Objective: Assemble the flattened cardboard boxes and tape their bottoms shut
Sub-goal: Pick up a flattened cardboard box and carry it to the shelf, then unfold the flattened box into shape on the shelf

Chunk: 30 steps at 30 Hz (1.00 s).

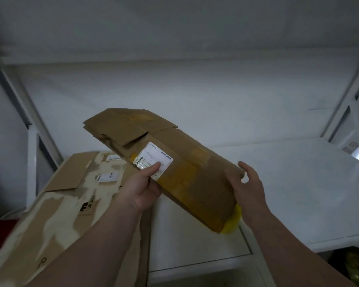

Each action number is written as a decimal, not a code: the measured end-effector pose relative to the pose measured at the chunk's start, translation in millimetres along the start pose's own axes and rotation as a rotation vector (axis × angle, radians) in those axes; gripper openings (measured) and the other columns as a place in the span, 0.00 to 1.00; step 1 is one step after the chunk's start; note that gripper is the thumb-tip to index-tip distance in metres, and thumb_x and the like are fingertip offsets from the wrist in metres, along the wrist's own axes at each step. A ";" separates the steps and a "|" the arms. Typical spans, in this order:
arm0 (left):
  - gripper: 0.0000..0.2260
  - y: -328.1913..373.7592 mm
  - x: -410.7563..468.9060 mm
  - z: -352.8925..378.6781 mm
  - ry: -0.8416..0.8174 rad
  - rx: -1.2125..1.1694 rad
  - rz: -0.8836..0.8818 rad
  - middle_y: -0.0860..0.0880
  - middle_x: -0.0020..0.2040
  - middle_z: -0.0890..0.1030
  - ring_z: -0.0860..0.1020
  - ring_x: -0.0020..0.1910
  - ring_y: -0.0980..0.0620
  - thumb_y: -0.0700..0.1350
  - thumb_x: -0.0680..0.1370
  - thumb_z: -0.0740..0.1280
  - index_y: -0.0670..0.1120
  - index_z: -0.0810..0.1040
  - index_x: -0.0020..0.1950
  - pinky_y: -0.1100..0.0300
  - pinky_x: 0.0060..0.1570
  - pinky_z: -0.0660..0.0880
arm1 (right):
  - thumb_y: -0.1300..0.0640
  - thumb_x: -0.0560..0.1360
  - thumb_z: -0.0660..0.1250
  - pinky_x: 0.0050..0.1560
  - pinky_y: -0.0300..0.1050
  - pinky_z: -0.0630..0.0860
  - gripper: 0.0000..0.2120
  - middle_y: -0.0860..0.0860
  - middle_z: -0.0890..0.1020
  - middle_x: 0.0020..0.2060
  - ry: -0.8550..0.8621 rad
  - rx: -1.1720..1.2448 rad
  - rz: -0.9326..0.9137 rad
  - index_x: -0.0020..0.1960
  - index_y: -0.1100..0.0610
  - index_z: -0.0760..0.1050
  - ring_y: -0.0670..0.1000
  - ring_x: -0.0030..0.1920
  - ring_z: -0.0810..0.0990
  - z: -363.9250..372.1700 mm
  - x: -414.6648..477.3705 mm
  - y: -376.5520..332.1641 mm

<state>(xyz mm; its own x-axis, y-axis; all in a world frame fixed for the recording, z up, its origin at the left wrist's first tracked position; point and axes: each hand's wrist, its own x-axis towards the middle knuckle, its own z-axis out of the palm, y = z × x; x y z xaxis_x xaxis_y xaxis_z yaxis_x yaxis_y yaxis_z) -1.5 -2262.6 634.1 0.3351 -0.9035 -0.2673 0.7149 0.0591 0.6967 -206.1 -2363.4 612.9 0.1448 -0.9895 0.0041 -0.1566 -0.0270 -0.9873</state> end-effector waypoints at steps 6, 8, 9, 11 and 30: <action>0.17 35.3 -58.9 -27.4 -0.055 0.095 -0.019 0.41 0.47 0.84 0.84 0.40 0.45 0.38 0.71 0.64 0.41 0.77 0.60 0.51 0.38 0.82 | 0.58 0.75 0.70 0.46 0.57 0.78 0.35 0.58 0.70 0.63 0.022 0.477 0.350 0.76 0.49 0.56 0.54 0.42 0.78 -10.2 -41.6 -30.8; 0.14 44.2 -74.0 -33.3 -0.025 0.093 -0.001 0.40 0.48 0.84 0.84 0.41 0.45 0.36 0.74 0.63 0.40 0.77 0.59 0.50 0.39 0.82 | 0.61 0.75 0.69 0.39 0.53 0.78 0.21 0.60 0.75 0.53 -0.041 0.509 0.342 0.65 0.55 0.66 0.54 0.34 0.80 -14.8 -53.4 -35.0; 0.12 47.8 -80.3 -34.2 0.013 0.101 0.013 0.40 0.49 0.84 0.84 0.41 0.45 0.36 0.76 0.63 0.41 0.77 0.59 0.49 0.39 0.82 | 0.62 0.75 0.68 0.31 0.47 0.76 0.15 0.60 0.77 0.47 -0.070 0.520 0.321 0.59 0.58 0.69 0.52 0.29 0.79 -16.7 -61.1 -39.0; 0.08 51.9 -90.8 -33.5 0.130 0.163 0.049 0.40 0.49 0.84 0.84 0.39 0.46 0.36 0.79 0.62 0.42 0.77 0.56 0.50 0.36 0.82 | 0.64 0.75 0.67 0.26 0.42 0.73 0.12 0.58 0.77 0.39 -0.062 0.536 0.281 0.57 0.60 0.70 0.50 0.27 0.78 -19.5 -72.2 -44.3; 0.17 38.0 -154.9 41.4 0.189 0.312 -0.044 0.45 0.47 0.75 0.77 0.50 0.39 0.56 0.75 0.69 0.44 0.72 0.52 0.42 0.50 0.77 | 0.69 0.71 0.67 0.44 0.34 0.74 0.21 0.35 0.78 0.44 -0.198 -0.135 -0.634 0.47 0.42 0.73 0.39 0.45 0.77 15.8 -180.5 -101.0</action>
<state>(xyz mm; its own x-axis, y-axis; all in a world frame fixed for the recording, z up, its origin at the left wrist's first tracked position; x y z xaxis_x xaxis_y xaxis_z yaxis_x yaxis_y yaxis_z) -51.6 -2138.0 729.5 0.4368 -0.8059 -0.3996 0.5191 -0.1369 0.8437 -201.0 -2179.8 709.3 0.4228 -0.7319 0.5344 -0.1014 -0.6242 -0.7747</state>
